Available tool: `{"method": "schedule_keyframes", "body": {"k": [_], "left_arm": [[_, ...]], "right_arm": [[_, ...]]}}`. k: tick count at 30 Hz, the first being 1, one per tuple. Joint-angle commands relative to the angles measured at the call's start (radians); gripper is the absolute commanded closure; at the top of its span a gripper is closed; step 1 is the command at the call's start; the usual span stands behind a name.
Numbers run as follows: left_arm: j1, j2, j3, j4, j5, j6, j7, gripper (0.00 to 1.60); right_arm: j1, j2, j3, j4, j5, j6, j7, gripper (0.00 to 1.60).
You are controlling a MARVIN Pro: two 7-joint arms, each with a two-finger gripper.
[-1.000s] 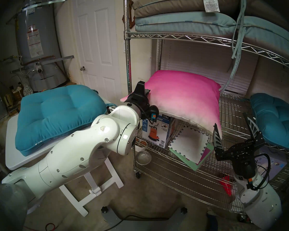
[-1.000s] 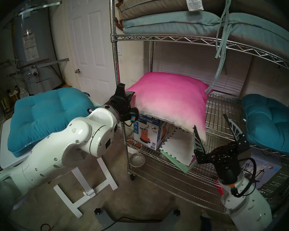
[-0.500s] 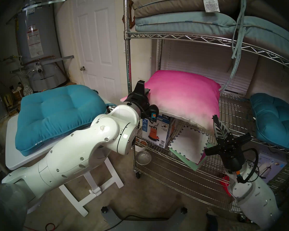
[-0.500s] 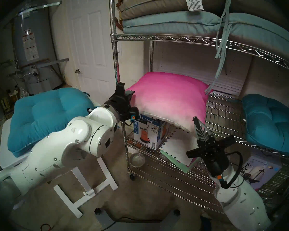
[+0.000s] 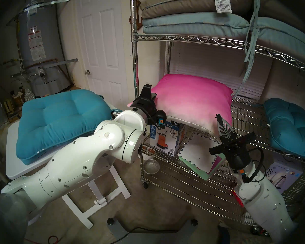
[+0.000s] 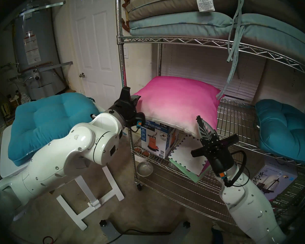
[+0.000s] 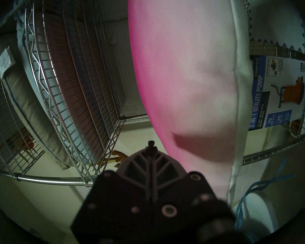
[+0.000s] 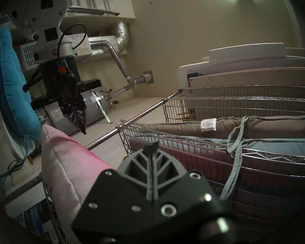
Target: Put cushion on the shelf
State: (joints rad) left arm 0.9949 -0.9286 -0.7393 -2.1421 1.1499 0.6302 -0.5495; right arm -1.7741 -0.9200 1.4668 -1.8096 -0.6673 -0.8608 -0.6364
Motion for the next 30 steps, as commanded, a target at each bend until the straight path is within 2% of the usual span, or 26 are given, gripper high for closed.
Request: {"method": "schedule_keyframes", "body": {"k": [1, 8, 9, 14, 23, 30], "left_arm": [[-0.023, -0.023, -0.024, 0.033, -0.016, -0.007, 0.023, 1.6], [-0.065, -0.056, -0.041, 0.123, -0.043, -0.038, 0.043, 1.6], [-0.071, -0.058, -0.045, 0.137, -0.046, -0.044, 0.047, 1.6], [-0.102, -0.067, -0.058, 0.199, -0.059, -0.084, 0.072, 1.6], [-0.122, -0.072, -0.07, 0.284, -0.075, -0.162, 0.15, 1.6], [-0.129, -0.103, -0.071, 0.366, -0.1, -0.221, 0.232, 1.6]], "right_arm": [[0.117, -0.048, -0.028, 0.039, -0.005, -0.009, 0.018, 1.6], [0.194, -0.081, -0.051, 0.085, 0.0, -0.001, 0.044, 1.6], [0.176, -0.085, -0.039, 0.072, 0.002, 0.004, 0.051, 1.6], [0.241, -0.09, -0.067, 0.114, 0.005, -0.021, 0.048, 1.6], [0.238, -0.089, -0.069, 0.121, -0.001, -0.064, 0.036, 1.6], [0.219, -0.093, -0.069, 0.106, -0.011, -0.081, 0.028, 1.6]]}}
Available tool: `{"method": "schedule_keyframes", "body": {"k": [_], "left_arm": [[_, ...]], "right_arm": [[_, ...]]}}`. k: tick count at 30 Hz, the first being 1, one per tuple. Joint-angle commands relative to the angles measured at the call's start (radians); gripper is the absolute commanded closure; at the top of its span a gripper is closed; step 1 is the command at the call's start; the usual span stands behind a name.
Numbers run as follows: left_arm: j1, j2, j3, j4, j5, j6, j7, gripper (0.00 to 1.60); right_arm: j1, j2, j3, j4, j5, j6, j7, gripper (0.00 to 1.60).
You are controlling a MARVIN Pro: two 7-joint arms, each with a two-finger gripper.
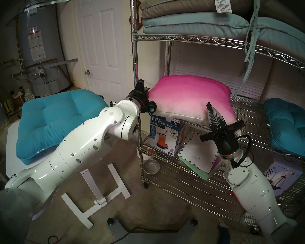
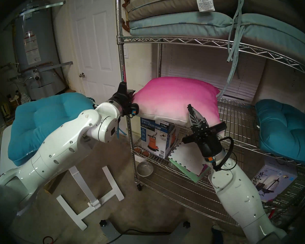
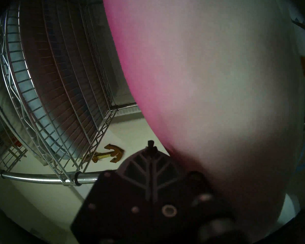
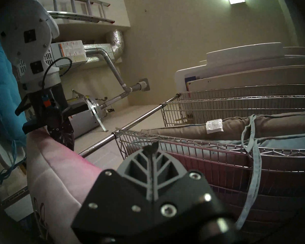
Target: Put cushion on the shelf
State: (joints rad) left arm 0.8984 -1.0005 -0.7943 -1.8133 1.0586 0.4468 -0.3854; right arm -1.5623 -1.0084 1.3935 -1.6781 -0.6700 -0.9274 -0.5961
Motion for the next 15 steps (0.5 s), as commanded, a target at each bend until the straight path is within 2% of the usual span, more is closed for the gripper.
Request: {"method": "schedule_keyframes", "body": {"k": [1, 7, 13, 15], "left_arm": [[-0.036, -0.036, -0.015, 0.05, -0.01, -0.043, 0.074, 1.6], [-0.049, -0.054, -0.026, 0.071, -0.035, -0.064, 0.094, 1.6], [-0.045, -0.034, -0.039, -0.01, -0.035, -0.033, 0.057, 1.6], [-0.041, -0.023, -0.044, -0.064, -0.033, -0.018, 0.038, 1.6]], "right_arm": [[0.006, -0.006, 0.004, -0.027, -0.01, -0.015, -0.013, 1.6], [-0.006, -0.007, 0.004, -0.034, -0.016, -0.019, -0.014, 1.6], [-0.023, -0.006, 0.01, -0.037, -0.022, -0.025, -0.021, 1.6], [-0.034, -0.006, 0.014, -0.036, -0.025, -0.027, -0.025, 1.6]]}}
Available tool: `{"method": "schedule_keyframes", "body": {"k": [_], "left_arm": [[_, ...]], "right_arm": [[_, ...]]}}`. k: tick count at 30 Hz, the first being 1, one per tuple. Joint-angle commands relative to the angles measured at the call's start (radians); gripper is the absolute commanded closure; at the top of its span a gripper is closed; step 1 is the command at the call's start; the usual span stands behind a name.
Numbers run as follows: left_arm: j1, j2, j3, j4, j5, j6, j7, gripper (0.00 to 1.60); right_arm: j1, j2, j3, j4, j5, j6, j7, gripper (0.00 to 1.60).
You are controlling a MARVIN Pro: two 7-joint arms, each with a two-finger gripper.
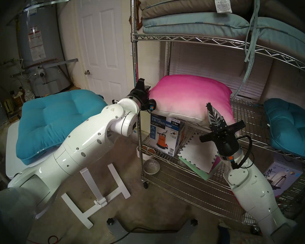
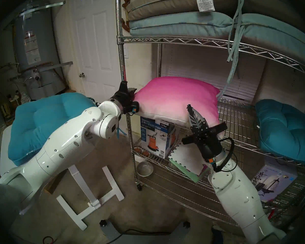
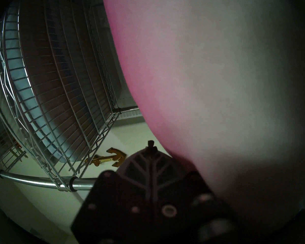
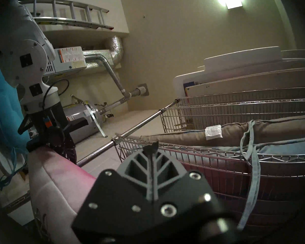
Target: Put cushion on the shelf
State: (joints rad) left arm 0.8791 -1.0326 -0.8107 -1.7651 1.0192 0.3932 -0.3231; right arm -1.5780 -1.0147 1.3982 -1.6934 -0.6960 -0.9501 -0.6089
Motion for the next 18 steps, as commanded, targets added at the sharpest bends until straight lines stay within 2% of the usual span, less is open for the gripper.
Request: {"method": "schedule_keyframes", "body": {"k": [1, 5, 6, 8, 13, 14, 16, 17, 18], "left_arm": [[-0.026, 0.002, -0.028, -0.117, 0.009, 0.041, -0.023, 1.6], [-0.017, 0.009, -0.03, -0.186, 0.017, 0.076, -0.057, 1.6], [-0.026, -0.003, -0.026, -0.169, 0.022, 0.072, -0.048, 1.6], [-0.015, 0.011, -0.023, -0.22, 0.032, 0.096, -0.084, 1.6], [0.003, 0.009, -0.007, -0.278, 0.041, 0.136, -0.145, 1.6], [0.014, 0.021, -0.007, -0.314, 0.045, 0.157, -0.172, 1.6], [0.015, 0.015, -0.001, -0.321, 0.05, 0.168, -0.188, 1.6], [0.029, 0.032, -0.002, -0.367, 0.053, 0.19, -0.219, 1.6], [0.019, 0.016, 0.005, -0.342, 0.057, 0.187, -0.213, 1.6]], "right_arm": [[-0.022, 0.0, 0.01, -0.019, -0.001, -0.005, -0.013, 1.6], [-0.032, -0.006, 0.012, -0.017, -0.007, -0.007, -0.017, 1.6], [-0.033, -0.007, 0.012, -0.017, -0.009, -0.007, -0.018, 1.6], [-0.035, -0.01, 0.011, -0.017, -0.011, -0.007, -0.019, 1.6], [-0.038, -0.017, 0.009, -0.017, -0.019, -0.008, -0.021, 1.6], [-0.039, -0.018, 0.009, -0.018, -0.021, -0.008, -0.022, 1.6], [-0.041, -0.02, 0.009, -0.019, -0.024, -0.009, -0.022, 1.6], [-0.043, -0.021, 0.009, -0.02, -0.025, -0.009, -0.023, 1.6], [-0.045, -0.022, 0.009, -0.021, -0.027, -0.01, -0.023, 1.6]]}}
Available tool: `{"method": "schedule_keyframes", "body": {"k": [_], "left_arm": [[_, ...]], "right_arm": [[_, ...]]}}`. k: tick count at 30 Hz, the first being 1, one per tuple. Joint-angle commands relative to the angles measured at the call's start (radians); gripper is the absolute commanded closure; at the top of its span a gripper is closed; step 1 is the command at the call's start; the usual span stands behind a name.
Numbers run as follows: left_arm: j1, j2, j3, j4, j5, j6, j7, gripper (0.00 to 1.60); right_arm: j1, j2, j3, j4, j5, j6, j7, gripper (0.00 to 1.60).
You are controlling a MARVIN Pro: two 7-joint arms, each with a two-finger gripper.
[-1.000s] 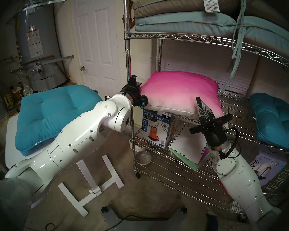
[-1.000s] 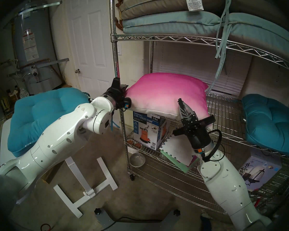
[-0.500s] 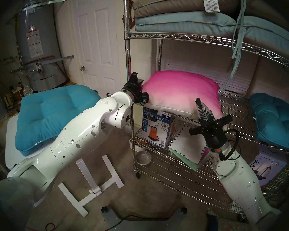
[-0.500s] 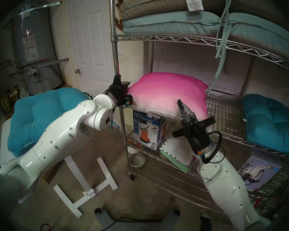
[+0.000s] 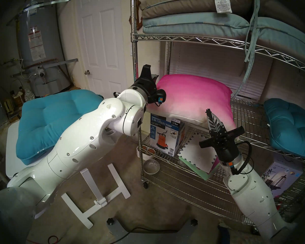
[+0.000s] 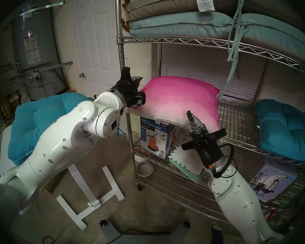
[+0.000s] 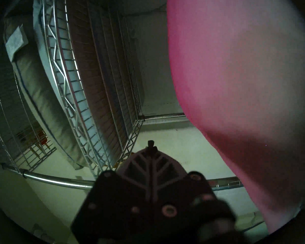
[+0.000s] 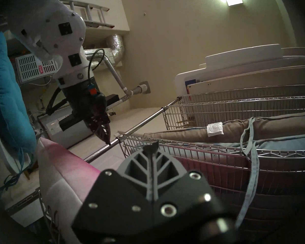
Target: Put cushion on the shelf
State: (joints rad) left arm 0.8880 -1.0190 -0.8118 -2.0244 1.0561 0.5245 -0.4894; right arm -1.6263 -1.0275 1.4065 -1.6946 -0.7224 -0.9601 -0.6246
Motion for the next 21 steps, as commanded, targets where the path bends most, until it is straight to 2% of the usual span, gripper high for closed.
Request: {"method": "schedule_keyframes", "body": {"k": [1, 10, 11, 17, 21], "left_arm": [[0.02, 0.014, 0.007, -0.12, 0.025, 0.071, -0.069, 1.6], [0.052, 0.036, 0.031, -0.223, 0.06, 0.151, -0.175, 1.6], [0.066, 0.056, 0.037, -0.262, 0.077, 0.184, -0.215, 1.6], [0.075, 0.104, 0.055, -0.342, 0.143, 0.261, -0.321, 1.6], [0.069, 0.117, 0.063, -0.348, 0.183, 0.289, -0.37, 1.6]], "right_arm": [[0.002, -0.01, 0.001, -0.021, -0.002, 0.0, -0.008, 1.6], [-0.022, -0.012, 0.011, -0.039, -0.007, 0.0, -0.02, 1.6], [-0.032, -0.011, 0.016, -0.049, -0.007, 0.0, -0.023, 1.6], [-0.055, -0.008, 0.036, -0.069, -0.004, 0.002, -0.032, 1.6], [-0.068, -0.003, 0.049, -0.086, 0.002, 0.006, -0.032, 1.6]]}}
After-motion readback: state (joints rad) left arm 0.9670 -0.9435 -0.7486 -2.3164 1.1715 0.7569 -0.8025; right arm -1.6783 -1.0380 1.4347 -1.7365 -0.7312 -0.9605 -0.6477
